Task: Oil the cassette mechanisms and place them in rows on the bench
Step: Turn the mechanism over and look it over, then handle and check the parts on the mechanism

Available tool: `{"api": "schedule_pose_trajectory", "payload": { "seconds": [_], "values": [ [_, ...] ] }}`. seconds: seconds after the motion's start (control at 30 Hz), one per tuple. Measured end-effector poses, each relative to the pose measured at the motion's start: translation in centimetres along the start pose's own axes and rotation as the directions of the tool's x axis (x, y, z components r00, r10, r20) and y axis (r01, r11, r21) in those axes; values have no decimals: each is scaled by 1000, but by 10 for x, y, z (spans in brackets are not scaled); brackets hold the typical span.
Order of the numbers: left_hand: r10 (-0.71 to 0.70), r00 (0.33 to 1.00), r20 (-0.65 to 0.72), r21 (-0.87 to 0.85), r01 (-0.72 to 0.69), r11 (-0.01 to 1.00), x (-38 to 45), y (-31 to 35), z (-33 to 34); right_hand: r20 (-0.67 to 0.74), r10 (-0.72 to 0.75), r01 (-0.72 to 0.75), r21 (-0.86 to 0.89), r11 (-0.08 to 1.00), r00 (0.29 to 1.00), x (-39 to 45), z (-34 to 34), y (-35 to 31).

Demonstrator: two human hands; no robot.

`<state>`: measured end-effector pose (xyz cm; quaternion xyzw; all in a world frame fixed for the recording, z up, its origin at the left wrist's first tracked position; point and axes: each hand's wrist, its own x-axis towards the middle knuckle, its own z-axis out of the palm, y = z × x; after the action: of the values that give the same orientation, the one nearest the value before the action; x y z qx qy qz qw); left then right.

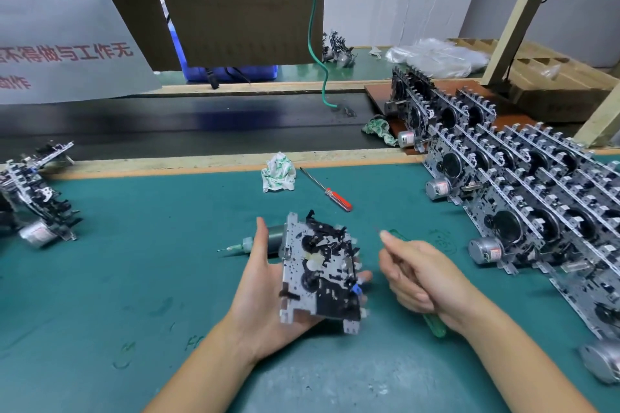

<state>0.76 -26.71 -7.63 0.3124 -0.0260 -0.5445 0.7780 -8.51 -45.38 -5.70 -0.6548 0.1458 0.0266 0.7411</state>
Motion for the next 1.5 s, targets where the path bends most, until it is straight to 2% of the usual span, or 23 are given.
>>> {"api": "schedule_pose_trajectory", "payload": {
  "seconds": [0.07,0.1,0.13,0.17,0.2,0.3,0.37,0.47,0.57,0.67,0.73,0.77,0.8,0.83,0.87,0.93,0.97,1.0,1.07,1.2,1.27,1.37,1.5],
  "values": [
    [-31,999,31,26,30,999,0,3,-2,-182,-175,103,-348,932,968,3,-3,4],
    [-46,998,49,35,44,998,-1,5,-2,-239,-272,81,-595,800,932,5,-6,6],
    [-58,996,61,47,55,997,-1,6,-2,-238,-363,24,-808,588,901,6,-8,7],
    [-67,996,60,67,63,996,-2,7,-2,-190,-442,-8,-925,380,877,5,-8,8],
    [-78,996,41,96,74,993,-2,9,-3,-108,-497,32,-964,266,861,4,-9,9],
    [-109,991,-73,241,124,963,-3,13,-8,217,-488,316,-940,130,845,1,-11,16],
    [-141,982,-127,354,178,918,-5,16,-5,321,-477,383,-923,36,818,0,-9,18],
    [-175,954,-244,492,277,825,-5,21,-1,401,-468,407,-909,-95,787,-3,-7,14],
    [-175,945,-276,472,292,832,-5,23,-6,416,-493,411,-903,-124,764,-7,-8,14],
    [-153,968,-200,492,234,838,-7,27,-12,380,-536,376,-919,-122,754,-17,-8,18],
    [-46,973,-227,578,173,798,-15,32,-12,328,-592,331,-938,-108,736,-24,-5,22],
    [77,953,-292,647,138,750,-19,34,-11,283,-626,306,-949,-74,727,-28,-4,24],
    [239,910,-339,749,107,653,-24,34,-12,233,-654,279,-960,-36,720,-31,-2,27],
    [397,851,-343,861,116,495,-29,33,-12,186,-673,248,-969,-4,716,-33,0,31],
    [506,813,-288,944,151,293,-37,29,-12,147,-684,217,-976,17,715,-36,3,34],
    [547,830,-111,979,187,-84,-51,15,-13,106,-699,166,-986,19,708,-39,7,42],
    [533,845,-39,957,185,-224,-56,8,-14,101,-703,153,-988,11,704,-40,9,44],
    [524,852,7,926,192,-324,-57,3,-14,102,-705,149,-989,4,702,-41,10,44],
    [517,855,46,867,223,-446,-53,-3,-10,126,-708,156,-987,-22,695,-41,11,45],
    [568,812,135,773,272,-573,-43,-9,-3,169,-725,184,-981,-60,668,-41,12,44],
    [580,783,226,756,234,-611,-42,-13,-3,164,-735,186,-981,-53,658,-40,11,45],
    [636,682,361,783,149,-604,-42,-20,-6,138,-715,161,-986,-36,686,-37,10,46],
    [680,597,425,757,178,-629,-36,-25,-8,184,-656,195,-979,-57,732,-35,5,45]
  ]
}}
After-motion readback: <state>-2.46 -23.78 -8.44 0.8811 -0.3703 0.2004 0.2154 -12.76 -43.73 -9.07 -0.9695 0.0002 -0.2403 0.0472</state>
